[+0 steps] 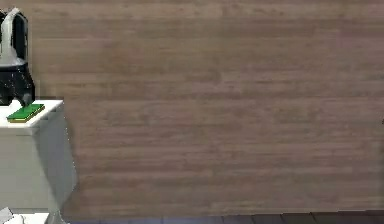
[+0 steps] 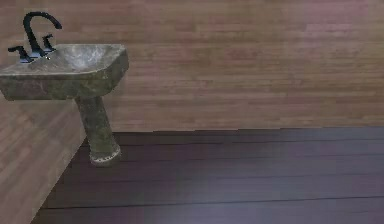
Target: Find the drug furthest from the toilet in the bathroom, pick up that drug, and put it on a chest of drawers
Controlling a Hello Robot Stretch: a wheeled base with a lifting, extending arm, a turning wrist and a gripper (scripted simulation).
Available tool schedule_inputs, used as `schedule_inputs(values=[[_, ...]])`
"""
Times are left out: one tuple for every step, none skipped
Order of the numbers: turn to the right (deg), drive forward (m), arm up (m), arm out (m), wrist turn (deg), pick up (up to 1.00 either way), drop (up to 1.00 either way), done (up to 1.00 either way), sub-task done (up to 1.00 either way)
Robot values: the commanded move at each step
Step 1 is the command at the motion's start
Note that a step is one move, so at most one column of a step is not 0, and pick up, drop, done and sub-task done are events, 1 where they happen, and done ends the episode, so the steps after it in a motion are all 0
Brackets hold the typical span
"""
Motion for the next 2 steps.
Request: schedule_inputs(values=[[0.0, 0.25, 0.0, 0.0, 0.0, 0.0, 0.0, 0.0, 0.0], [-45.0, 0.0, 0.0, 0.0, 0.0, 0.0, 0.0, 0.0, 0.0]])
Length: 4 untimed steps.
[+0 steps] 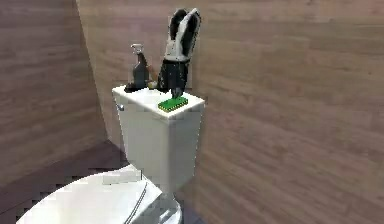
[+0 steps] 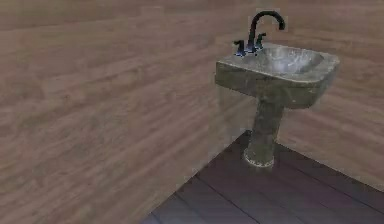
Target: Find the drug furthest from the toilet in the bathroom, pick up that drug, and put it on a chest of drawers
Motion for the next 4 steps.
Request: schedule_inputs(values=[[-45.0, 0.0, 0.0, 0.0, 0.0, 0.0, 0.0, 0.0, 0.0], [-45.0, 0.0, 0.0, 0.0, 0.0, 0.0, 0.0, 0.0, 0.0], [-42.0, 0.0, 0.0, 0.0, 0.0, 0.0, 0.0, 0.0, 0.0], [-3.0, 0.0, 0.0, 0.0, 0.0, 0.0, 0.0, 0.0, 0.0]])
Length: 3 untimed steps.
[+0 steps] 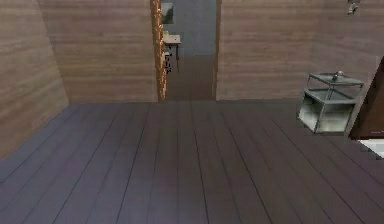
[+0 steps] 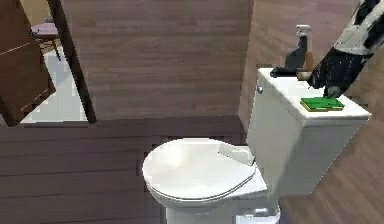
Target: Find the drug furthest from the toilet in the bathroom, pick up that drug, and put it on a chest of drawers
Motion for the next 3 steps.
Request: schedule_inputs(values=[[0.0, 0.2, 0.0, 0.0, 0.0, 0.0, 0.0, 0.0, 0.0], [36.0, 0.0, 0.0, 0.0, 0.0, 0.0, 0.0, 0.0, 0.0], [0.0, 0.7, 0.0, 0.0, 0.0, 0.0, 0.0, 0.0, 0.0]])
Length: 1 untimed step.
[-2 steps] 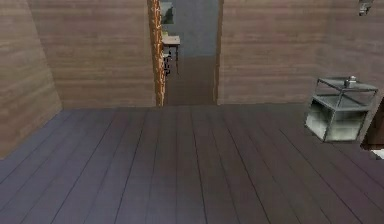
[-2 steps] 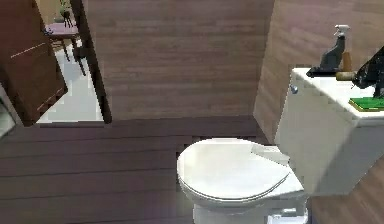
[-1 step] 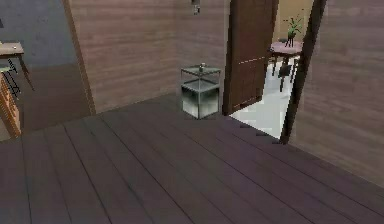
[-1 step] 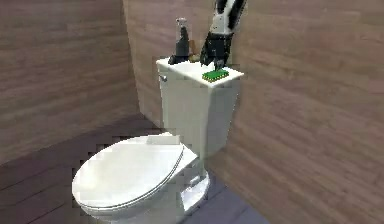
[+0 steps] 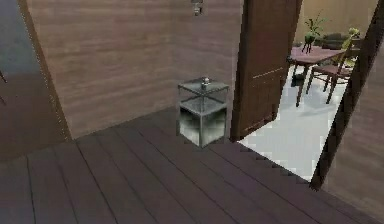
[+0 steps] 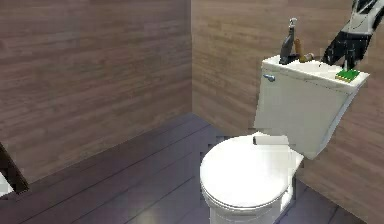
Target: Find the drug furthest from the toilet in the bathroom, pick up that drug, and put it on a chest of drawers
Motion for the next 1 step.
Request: schedule_inputs(values=[[9.0, 0.0, 0.0, 0.0, 0.0, 0.0, 0.0, 0.0, 0.0]])
